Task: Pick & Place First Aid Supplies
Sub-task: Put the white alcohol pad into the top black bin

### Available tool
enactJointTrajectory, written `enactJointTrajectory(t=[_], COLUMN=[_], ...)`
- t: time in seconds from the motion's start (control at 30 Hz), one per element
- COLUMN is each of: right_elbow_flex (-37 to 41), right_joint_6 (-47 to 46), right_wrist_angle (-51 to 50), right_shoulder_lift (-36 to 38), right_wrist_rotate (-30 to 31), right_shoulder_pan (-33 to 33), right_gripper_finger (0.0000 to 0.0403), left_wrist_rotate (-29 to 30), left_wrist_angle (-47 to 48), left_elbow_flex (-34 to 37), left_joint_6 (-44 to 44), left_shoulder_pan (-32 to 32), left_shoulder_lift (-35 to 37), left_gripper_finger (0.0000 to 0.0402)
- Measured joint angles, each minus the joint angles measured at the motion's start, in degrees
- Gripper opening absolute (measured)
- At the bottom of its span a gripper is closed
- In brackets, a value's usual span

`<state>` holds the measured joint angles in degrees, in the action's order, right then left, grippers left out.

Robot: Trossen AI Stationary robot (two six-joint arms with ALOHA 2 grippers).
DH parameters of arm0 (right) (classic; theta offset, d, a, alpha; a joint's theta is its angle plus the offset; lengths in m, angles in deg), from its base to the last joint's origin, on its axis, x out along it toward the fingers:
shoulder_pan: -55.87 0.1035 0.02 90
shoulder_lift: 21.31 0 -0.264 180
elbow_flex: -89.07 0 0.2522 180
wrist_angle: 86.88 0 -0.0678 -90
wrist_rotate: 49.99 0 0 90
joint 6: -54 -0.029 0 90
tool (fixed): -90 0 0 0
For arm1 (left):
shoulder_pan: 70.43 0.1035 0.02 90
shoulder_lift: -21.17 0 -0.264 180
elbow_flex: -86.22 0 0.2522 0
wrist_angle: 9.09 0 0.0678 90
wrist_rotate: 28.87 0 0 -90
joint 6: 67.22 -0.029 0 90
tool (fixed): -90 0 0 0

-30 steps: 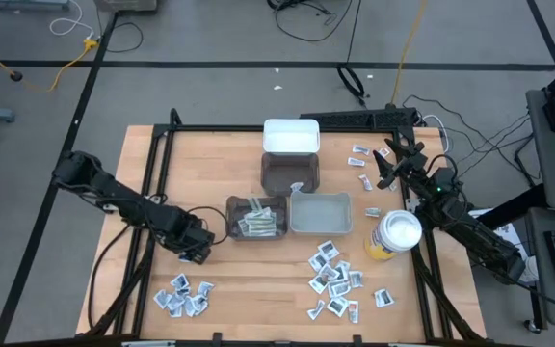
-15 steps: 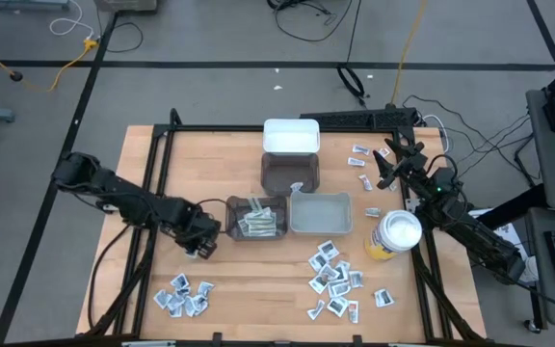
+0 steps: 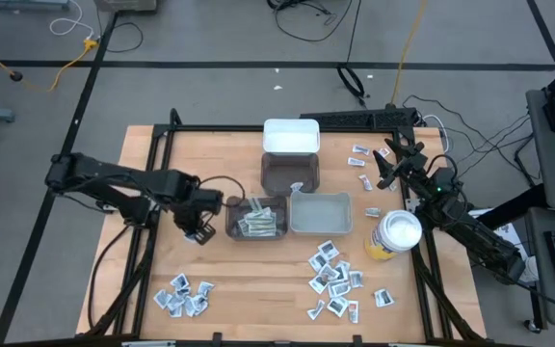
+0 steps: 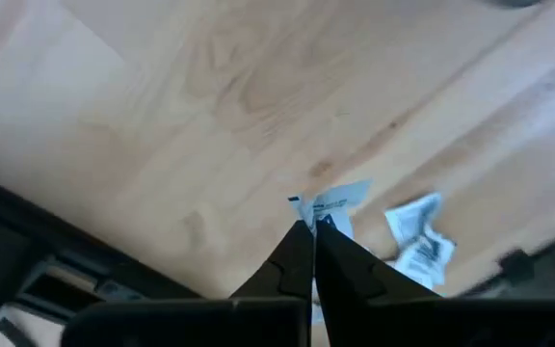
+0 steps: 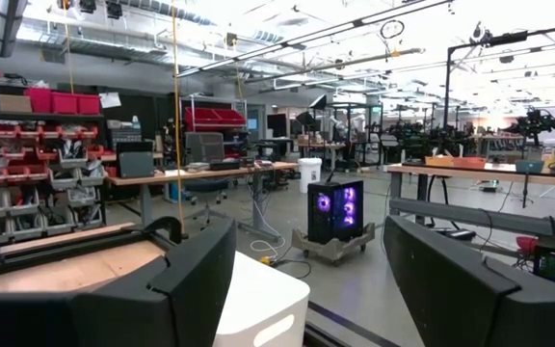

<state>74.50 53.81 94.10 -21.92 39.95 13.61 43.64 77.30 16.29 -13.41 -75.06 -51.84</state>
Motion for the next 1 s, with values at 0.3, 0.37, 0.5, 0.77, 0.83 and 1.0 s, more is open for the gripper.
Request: enactJointTrajectory(t=[0.3,0.37,0.5,0.77,0.83,1.0], right_elbow_flex=[0.0,0.01,0.0,-0.01,0.01,0.0], right_joint_6=[0.0,0.0,0.0,0.0,0.0,0.0], right_wrist_angle=[0.0,0.0,0.0,-0.01,-0.02,0.0], right_shoulder_lift=[-0.01,0.0,-0.02,-0.01,0.01,-0.01], right_wrist_rotate=[0.02,0.0,0.01,0.02,0.0,0.01], right_shoulder_pan=[-0.02,0.0,-0.01,-0.01,0.0,-0.01], right_gripper_finger=[0.0263,0.0263,0.0263,0.0263,0.0263,0.0263], left_wrist_rotate=[3.03,3.01,3.25,5.97,6.18,7.41], left_wrist_angle=[8.56,9.04,10.31,15.67,15.84,16.08], left_elbow_flex=[-9.04,-10.71,-15.18,-30.08,-34.42,-45.68], left_joint_6=[-11.73,-14.85,-21.8,-37.42,-40.34,-46.5], left_shoulder_pan=[3.13,4.6,8.71,17.86,20.0,23.75], left_shoulder_lift=[-0.04,-0.96,-6.23,-20.47,-24.3,-33.56], left_gripper_finger=[0.0007,0.0004,0.0005,0.0003,0.0003,0.0002])
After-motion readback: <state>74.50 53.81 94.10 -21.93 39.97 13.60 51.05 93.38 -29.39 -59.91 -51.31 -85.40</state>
